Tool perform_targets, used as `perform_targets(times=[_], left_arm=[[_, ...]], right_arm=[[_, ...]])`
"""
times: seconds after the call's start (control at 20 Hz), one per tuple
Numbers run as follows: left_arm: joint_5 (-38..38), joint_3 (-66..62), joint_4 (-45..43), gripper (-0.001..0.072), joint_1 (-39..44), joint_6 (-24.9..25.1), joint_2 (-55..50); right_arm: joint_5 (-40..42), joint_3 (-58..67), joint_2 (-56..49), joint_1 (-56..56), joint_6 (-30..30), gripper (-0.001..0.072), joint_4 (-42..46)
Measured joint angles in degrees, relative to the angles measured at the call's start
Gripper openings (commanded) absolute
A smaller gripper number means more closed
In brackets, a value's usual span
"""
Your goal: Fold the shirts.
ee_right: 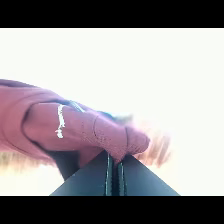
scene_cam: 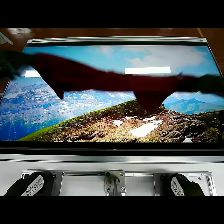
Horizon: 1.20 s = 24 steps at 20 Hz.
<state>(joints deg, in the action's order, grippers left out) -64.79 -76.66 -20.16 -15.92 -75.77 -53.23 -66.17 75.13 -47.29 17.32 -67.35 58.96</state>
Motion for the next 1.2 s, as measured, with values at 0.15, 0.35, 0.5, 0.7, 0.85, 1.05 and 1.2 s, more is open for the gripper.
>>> perform_targets(times=[0.15, 0.35, 0.5, 0.7, 0.85, 1.05, 1.2], left_arm=[[-6.9, -11.5, -8.2, 0.0047, -5.8, -6.7, 4.0], [-22.2, -16.1, -22.3, 0.0048, -10.3, -11.2, 7.0], [-30.2, -12.1, -27.5, 0.0048, -11.2, -12.1, 7.7], [-34.8, 2.4, -30.6, 0.0047, -11.0, -11.8, 8.0], [-34.4, 16.5, -31.4, 0.0047, -10.6, -9.6, 8.0], [-25.4, 30.8, -31.9, 0.0048, -10.3, -7.1, 5.8], [-15.3, 35.3, -29.9, 0.0048, -9.7, -5.1, 0.9]], right_arm=[[0.5, 10.0, 4.7, 0.0, -2.2, 0.0061, 4.6], [-3.6, 15.1, 8.7, 0.0, -5.0, 0.0061, 10.0], [-10.4, 16.2, 9.2, 0.0, -6.4, 0.0061, 11.7], [-19.0, 13.7, 8.5, -0.1, -7.2, 0.0061, 13.5], [-21.0, 4.0, 8.3, 0.0, -8.0, 0.0061, 14.6], [-13.2, -14.8, 8.0, 0.0, -8.3, 0.0061, 13.1], [-1.3, -26.5, 5.5, 0.0, -7.3, 0.0061, 8.5]])
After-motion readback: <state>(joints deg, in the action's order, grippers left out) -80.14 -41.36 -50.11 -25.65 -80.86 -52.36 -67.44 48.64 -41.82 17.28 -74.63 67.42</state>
